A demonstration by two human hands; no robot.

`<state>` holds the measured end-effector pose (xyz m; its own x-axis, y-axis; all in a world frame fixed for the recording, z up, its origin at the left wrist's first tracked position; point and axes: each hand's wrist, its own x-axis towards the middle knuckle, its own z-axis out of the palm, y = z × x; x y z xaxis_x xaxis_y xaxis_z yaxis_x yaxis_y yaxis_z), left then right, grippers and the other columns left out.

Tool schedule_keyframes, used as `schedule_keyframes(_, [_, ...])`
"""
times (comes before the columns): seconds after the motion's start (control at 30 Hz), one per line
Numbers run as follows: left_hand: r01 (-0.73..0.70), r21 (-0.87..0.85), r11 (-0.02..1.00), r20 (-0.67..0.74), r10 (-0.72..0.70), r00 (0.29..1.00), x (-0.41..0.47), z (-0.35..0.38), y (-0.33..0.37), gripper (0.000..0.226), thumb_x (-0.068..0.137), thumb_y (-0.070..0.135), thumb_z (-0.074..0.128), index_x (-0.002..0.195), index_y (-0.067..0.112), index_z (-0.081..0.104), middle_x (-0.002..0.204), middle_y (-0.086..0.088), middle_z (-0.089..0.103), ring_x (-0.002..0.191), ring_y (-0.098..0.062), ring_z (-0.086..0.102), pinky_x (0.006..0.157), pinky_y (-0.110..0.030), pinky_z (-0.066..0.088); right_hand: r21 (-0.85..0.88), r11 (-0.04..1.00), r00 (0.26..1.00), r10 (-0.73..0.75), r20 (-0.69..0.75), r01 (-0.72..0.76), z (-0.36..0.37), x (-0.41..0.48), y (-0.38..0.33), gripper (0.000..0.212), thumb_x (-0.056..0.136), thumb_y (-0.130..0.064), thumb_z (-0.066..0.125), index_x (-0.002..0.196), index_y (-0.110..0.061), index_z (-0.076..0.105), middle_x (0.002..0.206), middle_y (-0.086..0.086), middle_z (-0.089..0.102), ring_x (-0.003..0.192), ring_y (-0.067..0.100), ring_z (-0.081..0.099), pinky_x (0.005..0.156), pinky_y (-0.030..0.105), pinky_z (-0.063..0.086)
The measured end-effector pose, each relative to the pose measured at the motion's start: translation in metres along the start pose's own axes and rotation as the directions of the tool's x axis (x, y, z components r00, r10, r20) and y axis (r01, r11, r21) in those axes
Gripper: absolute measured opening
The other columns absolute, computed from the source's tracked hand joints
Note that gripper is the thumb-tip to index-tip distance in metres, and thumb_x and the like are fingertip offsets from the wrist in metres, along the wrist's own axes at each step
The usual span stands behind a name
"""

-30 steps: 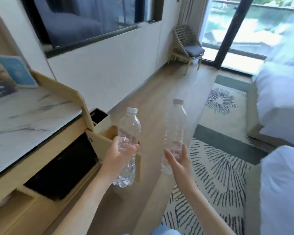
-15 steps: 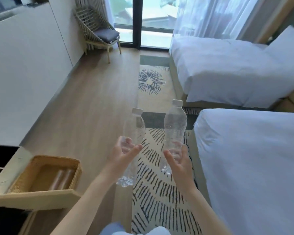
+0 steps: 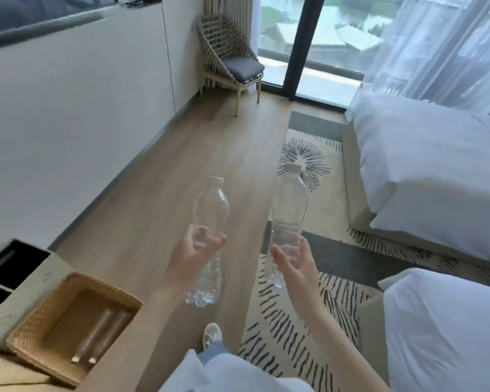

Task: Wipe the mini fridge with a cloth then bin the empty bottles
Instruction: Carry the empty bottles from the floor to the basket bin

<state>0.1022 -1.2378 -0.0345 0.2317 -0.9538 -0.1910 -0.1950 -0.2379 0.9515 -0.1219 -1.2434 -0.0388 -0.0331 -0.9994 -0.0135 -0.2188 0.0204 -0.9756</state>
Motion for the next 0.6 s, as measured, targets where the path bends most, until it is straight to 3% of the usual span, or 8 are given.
schedule_keyframes(0.1, [0.011,-0.028,1.0,-0.075,-0.013,0.997,0.067,-0.019,0.024,0.071,0.054,0.079,0.058,0.108,0.033,0.056,0.101,0.011,0.067,0.092,-0.004,0.063,0.066,-0.018,0.041,0.03,1.0,0.999,-0.009,0.049,0.007,0.03,0.081,-0.022,0.052,0.072,-0.066,0.07,0.119,-0.052,0.051,0.1,-0.006,0.074,0.094,0.011,0.072,0.086,0.034,0.058])
schedule_keyframes(0.17, [0.013,-0.034,0.999,-0.121,-0.017,0.993,0.105,-0.031,0.038,0.073,0.055,0.078,0.058,0.112,0.032,0.056,0.102,0.011,0.066,0.094,-0.006,0.063,0.069,-0.022,0.043,0.041,0.999,0.995,-0.008,0.099,0.004,0.049,0.128,-0.034,0.057,0.073,-0.063,0.071,0.123,-0.045,0.052,0.101,-0.003,0.074,0.099,0.016,0.072,0.096,0.047,0.055])
schedule_keyframes(0.27, [0.041,-0.062,0.997,-0.179,-0.052,0.982,0.151,-0.05,0.047,0.076,0.056,0.076,0.059,0.116,0.029,0.055,0.104,0.01,0.067,0.095,-0.007,0.064,0.074,-0.024,0.047,0.051,0.999,0.981,-0.025,0.193,0.016,0.08,0.192,-0.043,0.063,0.076,-0.06,0.072,0.128,-0.028,0.054,0.1,0.001,0.073,0.098,0.024,0.071,0.095,0.054,0.054])
schedule_keyframes(0.4, [0.119,-0.122,0.985,-0.287,-0.15,0.946,0.207,-0.072,0.04,0.062,0.056,0.074,0.061,0.107,0.039,0.055,0.098,0.014,0.068,0.081,0.01,0.064,0.067,-0.019,0.046,0.052,0.999,0.94,-0.025,0.341,0.007,0.131,0.276,-0.038,0.053,0.081,-0.052,0.074,0.125,-0.029,0.055,0.095,-0.001,0.072,0.091,0.02,0.072,0.083,0.043,0.059])
schedule_keyframes(0.47, [0.146,-0.16,0.976,-0.371,-0.196,0.908,0.236,-0.081,0.034,0.06,0.056,0.076,0.06,0.107,0.044,0.052,0.1,0.019,0.066,0.085,0.011,0.062,0.069,-0.018,0.043,0.06,0.998,0.902,-0.037,0.431,0.012,0.163,0.32,-0.034,0.052,0.083,-0.047,0.076,0.126,-0.027,0.056,0.094,-0.005,0.074,0.088,0.014,0.072,0.077,0.03,0.057])
schedule_keyframes(0.6, [0.151,-0.213,0.965,-0.55,-0.246,0.798,0.292,-0.096,0.028,0.075,0.06,0.079,0.057,0.126,0.048,0.041,0.113,0.026,0.058,0.099,0.011,0.055,0.074,-0.014,0.038,0.058,0.998,0.774,-0.065,0.63,0.037,0.232,0.406,-0.041,0.061,0.076,-0.053,0.076,0.125,-0.025,0.056,0.092,-0.005,0.075,0.083,0.011,0.072,0.07,0.019,0.054])
